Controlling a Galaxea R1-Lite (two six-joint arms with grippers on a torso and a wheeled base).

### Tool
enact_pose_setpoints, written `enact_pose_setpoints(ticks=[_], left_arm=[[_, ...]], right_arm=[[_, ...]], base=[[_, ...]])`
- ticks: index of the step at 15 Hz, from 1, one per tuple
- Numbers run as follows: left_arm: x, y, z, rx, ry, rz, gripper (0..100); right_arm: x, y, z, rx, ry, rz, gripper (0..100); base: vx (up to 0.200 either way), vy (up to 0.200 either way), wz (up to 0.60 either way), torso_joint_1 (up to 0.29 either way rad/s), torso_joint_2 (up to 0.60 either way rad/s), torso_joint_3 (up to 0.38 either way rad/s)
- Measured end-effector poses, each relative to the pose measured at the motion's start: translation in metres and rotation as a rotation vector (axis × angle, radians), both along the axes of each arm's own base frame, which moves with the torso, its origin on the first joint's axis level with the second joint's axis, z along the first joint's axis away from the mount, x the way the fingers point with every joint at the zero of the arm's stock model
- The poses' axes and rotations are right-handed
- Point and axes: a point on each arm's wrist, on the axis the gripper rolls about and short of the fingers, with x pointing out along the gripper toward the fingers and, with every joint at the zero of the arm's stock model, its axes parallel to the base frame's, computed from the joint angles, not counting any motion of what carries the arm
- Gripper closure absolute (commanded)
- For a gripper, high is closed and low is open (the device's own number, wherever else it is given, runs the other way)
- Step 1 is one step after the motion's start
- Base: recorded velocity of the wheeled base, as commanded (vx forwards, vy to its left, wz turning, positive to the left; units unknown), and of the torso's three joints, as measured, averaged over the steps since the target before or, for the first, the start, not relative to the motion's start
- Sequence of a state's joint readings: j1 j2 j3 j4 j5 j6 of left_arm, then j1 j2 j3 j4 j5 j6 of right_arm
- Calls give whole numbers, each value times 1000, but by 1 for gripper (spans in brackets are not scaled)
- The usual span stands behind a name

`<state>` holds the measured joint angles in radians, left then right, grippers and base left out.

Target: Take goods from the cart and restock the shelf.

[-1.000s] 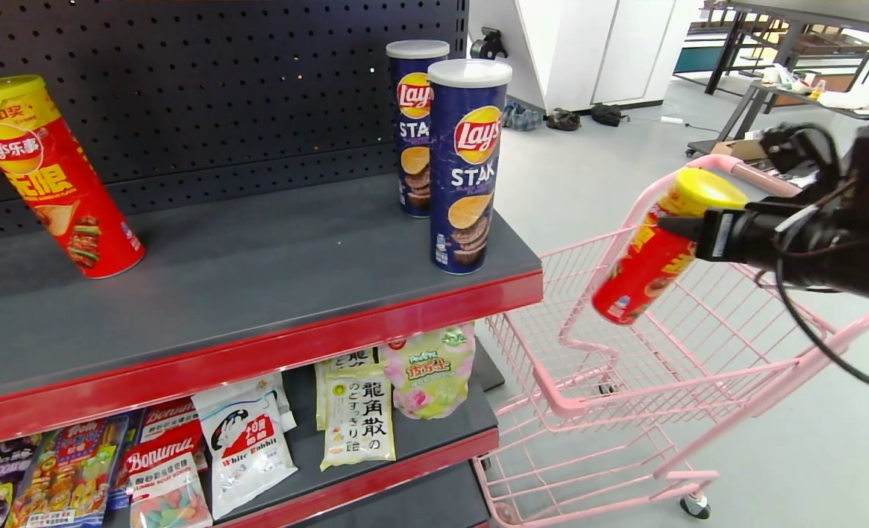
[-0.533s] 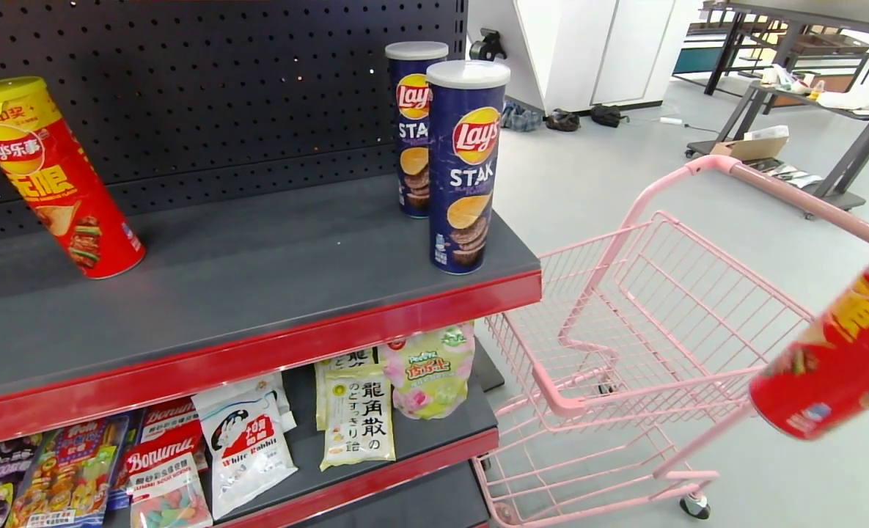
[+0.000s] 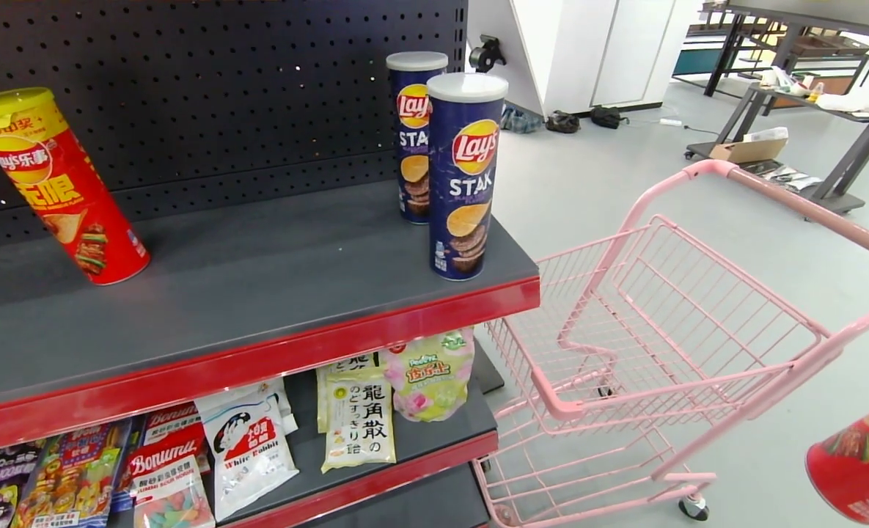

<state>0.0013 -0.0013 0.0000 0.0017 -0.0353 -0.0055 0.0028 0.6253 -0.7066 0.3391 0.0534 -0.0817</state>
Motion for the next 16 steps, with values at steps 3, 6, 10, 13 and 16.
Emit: enact_pose_setpoints(ticks=[3, 6, 10, 13, 16], left_arm=[[0, 0, 0, 0, -1, 0, 0], [0, 0, 0, 0, 0, 0, 0], [0, 0, 0, 0, 0, 0, 0], [0, 0, 0, 0, 0, 0, 0], [0, 0, 0, 0, -1, 0, 0]], right_arm=[[-2, 0, 0, -1, -8, 3, 100], [-1, 0, 1, -1, -7, 2, 100], [7, 0, 7, -2, -29, 3, 100], [15, 0, 9, -16, -30, 5, 100], [18, 0, 6, -29, -8, 6, 100]], base=[[0, 0, 0, 204, -561, -352], [0, 0, 0, 196, -484, -300], [0, 0, 0, 162, -394, -239], [0, 0, 0, 152, -370, -216], [0, 0, 0, 132, -303, -172]])
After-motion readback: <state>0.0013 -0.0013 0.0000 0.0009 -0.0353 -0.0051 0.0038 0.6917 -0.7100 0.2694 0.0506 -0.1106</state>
